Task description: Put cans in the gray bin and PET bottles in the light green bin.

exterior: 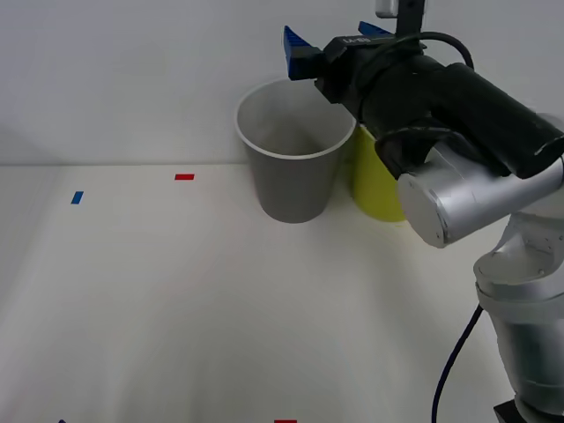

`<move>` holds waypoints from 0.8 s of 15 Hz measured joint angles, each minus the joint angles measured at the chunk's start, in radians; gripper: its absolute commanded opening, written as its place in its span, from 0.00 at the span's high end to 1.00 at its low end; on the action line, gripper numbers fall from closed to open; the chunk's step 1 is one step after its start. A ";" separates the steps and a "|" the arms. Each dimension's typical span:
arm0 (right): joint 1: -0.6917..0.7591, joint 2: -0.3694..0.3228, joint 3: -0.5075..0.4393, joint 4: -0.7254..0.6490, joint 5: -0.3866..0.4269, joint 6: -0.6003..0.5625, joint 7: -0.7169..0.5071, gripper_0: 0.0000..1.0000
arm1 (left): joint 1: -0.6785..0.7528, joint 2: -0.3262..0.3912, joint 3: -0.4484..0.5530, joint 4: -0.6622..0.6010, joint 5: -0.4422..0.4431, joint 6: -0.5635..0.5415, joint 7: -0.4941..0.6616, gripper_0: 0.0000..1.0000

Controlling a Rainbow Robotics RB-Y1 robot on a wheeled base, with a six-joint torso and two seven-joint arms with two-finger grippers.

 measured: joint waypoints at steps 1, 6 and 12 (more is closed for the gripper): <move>0.024 -0.006 -0.001 -0.028 0.020 0.001 -0.016 0.01 | 0.000 0.000 0.000 0.000 0.000 0.000 0.000 0.00; 0.170 -0.005 -0.018 -0.173 0.078 0.002 -0.009 0.01 | 0.000 0.000 0.000 0.000 0.000 0.000 0.000 0.00; 0.360 -0.024 -0.075 -0.328 0.085 0.002 0.005 0.01 | 0.000 0.000 0.000 0.000 0.000 0.000 0.000 0.00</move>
